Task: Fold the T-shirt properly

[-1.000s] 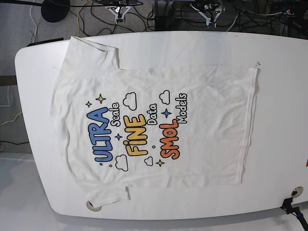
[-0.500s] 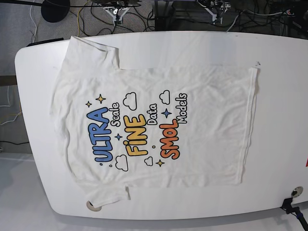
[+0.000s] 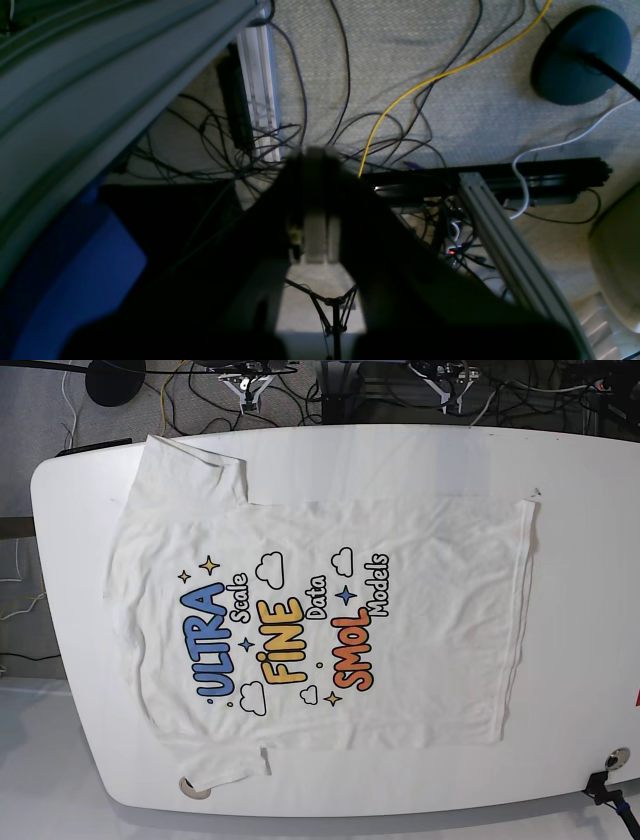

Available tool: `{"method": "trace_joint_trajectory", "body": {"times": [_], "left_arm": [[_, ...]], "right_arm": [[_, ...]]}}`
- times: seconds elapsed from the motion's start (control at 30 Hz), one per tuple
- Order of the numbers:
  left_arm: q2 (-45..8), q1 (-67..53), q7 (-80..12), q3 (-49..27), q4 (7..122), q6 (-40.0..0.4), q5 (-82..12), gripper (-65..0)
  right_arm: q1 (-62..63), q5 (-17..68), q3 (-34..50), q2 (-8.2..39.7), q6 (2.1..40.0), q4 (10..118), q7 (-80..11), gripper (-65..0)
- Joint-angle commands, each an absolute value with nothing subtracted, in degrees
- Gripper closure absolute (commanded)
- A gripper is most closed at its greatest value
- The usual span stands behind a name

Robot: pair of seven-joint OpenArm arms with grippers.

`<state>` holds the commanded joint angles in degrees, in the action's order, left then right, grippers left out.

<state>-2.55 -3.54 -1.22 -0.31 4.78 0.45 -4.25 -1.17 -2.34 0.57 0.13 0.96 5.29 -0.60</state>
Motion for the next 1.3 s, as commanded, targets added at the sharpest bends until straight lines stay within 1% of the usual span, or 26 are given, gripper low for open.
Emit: {"method": "trace_joint_trajectory", "body": {"times": [0.2,0.37,0.4,0.63,0.9,1.03,1.13,1.3], "left_arm": [[-2.82,-3.67,-1.38,-0.23,4.73,0.54,-4.22,0.0],[-4.4,-4.91,-1.42,-0.06,6.19,0.32,-4.04,0.0],[-2.92,-4.11,-0.22,-0.26,5.26,0.37,-4.76,0.0],[-3.01,-4.36,-0.31,-0.21,5.18,0.46,-5.33,0.0],[-3.6,-6.52,1.96,-0.37,5.73,0.5,-5.84,0.0],[-4.49,-8.93,1.08,-0.51,8.99,0.44,-5.86,0.0],[-5.88,-11.42,-1.31,-0.18,13.08,0.18,-7.43,0.0],[-8.76,-17.26,-4.31,0.31,22.38,-0.4,-10.46,0.0]], "right_arm": [[-1.37,-2.35,0.46,0.18,1.0,5.09,-0.41,0.0],[-2.61,-2.3,0.38,1.16,1.33,5.75,-0.41,0.0],[-1.53,-2.42,0.77,0.54,1.53,5.8,-0.05,0.0],[-1.65,-2.05,0.9,0.6,1.46,5.79,-0.29,0.0],[-2.25,-1.27,1.22,0.84,1.53,5.53,-0.13,0.0],[-3.16,-1.32,1.82,0.98,1.43,5.33,0.15,0.0],[-4.86,-1.55,2.11,1.25,1.56,6.18,0.24,0.0],[-9.97,-1.65,1.8,1.54,1.54,11.23,0.45,0.0]]}}
